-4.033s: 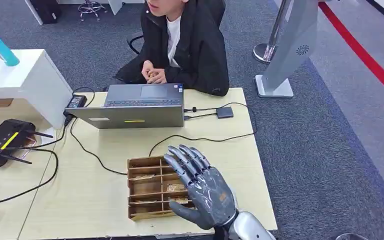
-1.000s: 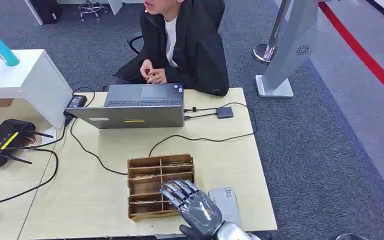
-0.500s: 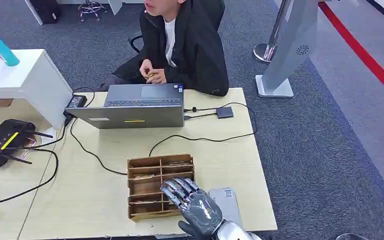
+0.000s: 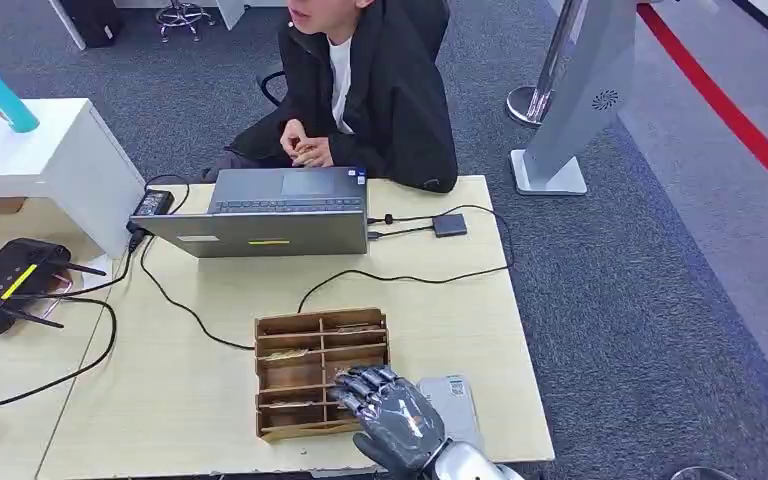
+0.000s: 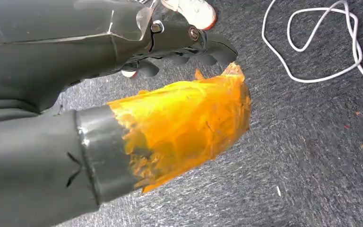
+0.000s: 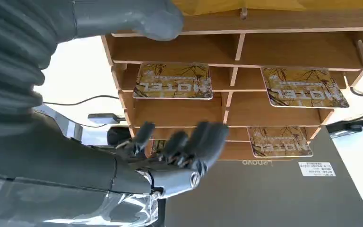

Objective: Pass the card to the sensor for recognition and then transmit it.

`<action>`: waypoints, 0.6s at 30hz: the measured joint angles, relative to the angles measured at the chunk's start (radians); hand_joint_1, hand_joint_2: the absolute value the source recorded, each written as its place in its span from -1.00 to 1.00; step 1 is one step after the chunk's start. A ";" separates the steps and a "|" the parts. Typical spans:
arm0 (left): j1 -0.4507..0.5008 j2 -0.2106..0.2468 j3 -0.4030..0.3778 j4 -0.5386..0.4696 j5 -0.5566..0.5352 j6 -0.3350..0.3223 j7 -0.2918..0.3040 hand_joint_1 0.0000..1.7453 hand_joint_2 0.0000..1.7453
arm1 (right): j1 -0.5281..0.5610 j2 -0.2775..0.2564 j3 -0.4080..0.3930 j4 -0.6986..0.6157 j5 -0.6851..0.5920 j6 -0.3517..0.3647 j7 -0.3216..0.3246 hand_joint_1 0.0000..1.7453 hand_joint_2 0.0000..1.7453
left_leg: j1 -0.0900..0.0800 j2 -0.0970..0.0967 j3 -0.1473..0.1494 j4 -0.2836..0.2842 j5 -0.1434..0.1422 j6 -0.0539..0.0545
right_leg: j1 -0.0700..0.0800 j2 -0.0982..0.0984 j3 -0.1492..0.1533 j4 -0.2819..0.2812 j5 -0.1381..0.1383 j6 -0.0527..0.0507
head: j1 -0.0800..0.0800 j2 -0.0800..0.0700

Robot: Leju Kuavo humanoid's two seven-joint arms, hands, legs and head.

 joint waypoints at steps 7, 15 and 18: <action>0.000 0.000 0.000 0.000 0.000 0.000 0.000 -1.00 -1.00 | 0.000 0.001 -0.002 0.000 0.000 0.002 0.000 -0.32 1.00 | 0.000 0.000 0.000 0.000 0.000 0.000 | 0.000 0.000 0.000 0.000 0.000 0.000 | 0.000 0.000; 0.000 0.000 -0.002 0.000 0.000 0.000 0.000 -1.00 -1.00 | 0.000 0.001 -0.009 0.001 0.000 0.003 0.006 -0.28 1.00 | 0.000 0.000 0.000 0.000 0.000 0.000 | 0.000 0.000 0.000 0.000 0.000 0.000 | 0.000 0.000; 0.000 0.000 -0.004 0.000 0.000 0.000 0.002 -1.00 -1.00 | 0.000 0.001 -0.011 0.001 0.001 0.004 0.010 -0.28 1.00 | 0.000 0.000 0.000 0.000 0.000 0.000 | 0.000 0.000 0.000 0.000 0.000 0.000 | 0.000 0.000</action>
